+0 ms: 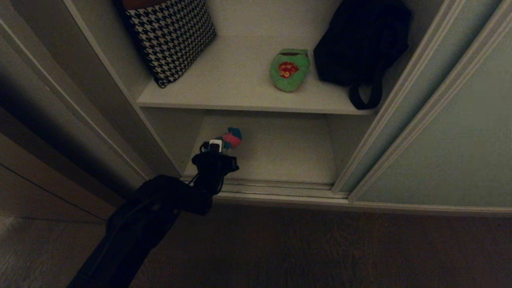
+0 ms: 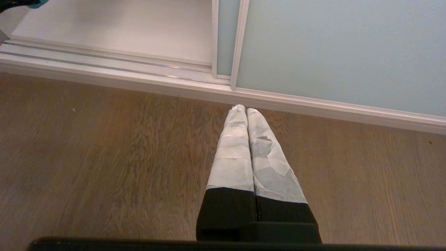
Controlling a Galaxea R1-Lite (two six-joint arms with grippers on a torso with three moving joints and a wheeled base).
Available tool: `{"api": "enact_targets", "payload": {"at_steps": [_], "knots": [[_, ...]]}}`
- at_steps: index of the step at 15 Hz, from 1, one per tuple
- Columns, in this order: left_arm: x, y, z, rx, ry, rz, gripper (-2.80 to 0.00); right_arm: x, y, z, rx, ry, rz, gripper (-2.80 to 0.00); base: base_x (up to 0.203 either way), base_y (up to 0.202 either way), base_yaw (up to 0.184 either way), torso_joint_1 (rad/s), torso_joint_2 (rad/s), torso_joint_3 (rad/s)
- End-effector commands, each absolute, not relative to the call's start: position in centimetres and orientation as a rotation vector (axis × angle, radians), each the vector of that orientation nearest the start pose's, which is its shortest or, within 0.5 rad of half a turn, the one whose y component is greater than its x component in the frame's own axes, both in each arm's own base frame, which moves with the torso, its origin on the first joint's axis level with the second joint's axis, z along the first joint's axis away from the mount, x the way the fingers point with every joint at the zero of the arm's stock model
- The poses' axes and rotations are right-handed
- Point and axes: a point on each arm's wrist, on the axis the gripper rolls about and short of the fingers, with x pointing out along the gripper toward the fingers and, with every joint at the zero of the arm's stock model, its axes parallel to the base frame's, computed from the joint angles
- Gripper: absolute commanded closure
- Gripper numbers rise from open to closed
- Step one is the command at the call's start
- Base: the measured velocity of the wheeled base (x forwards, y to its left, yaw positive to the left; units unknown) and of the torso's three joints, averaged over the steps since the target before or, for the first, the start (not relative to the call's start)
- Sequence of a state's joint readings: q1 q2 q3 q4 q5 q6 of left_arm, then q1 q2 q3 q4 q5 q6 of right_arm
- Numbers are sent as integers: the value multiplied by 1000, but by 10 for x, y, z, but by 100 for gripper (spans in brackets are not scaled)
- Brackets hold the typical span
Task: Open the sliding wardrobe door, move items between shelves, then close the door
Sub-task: Place the blue doll on the lower shelf
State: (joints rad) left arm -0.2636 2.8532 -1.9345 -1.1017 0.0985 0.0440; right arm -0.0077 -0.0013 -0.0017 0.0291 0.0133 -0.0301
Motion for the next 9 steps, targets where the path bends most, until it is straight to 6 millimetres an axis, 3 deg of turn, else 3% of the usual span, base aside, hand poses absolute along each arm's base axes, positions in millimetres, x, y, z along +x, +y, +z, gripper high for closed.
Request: {"api": "enact_targets", "payload": {"at_steps": [1, 4, 7, 9], "knots": [[539, -130, 9, 13, -187, -157, 0, -23, 0, 73, -30, 27, 7, 0, 0, 0, 0, 0, 0, 0], [540, -126, -2, 25, -168, -225, 0, -23, 0, 73, -30, 27, 7, 0, 33, 0, -2, 1, 1, 1], [539, -129, -4, 32, -162, -232, 0, -23, 0, 73, -30, 27, 7, 0, 189, 0, 2, 5, 1, 3], [537, -135, -9, 46, -159, -241, 0, -23, 0, 73, -29, 27, 7, 0, 68, 0, 1, 4, 1, -2]]}}
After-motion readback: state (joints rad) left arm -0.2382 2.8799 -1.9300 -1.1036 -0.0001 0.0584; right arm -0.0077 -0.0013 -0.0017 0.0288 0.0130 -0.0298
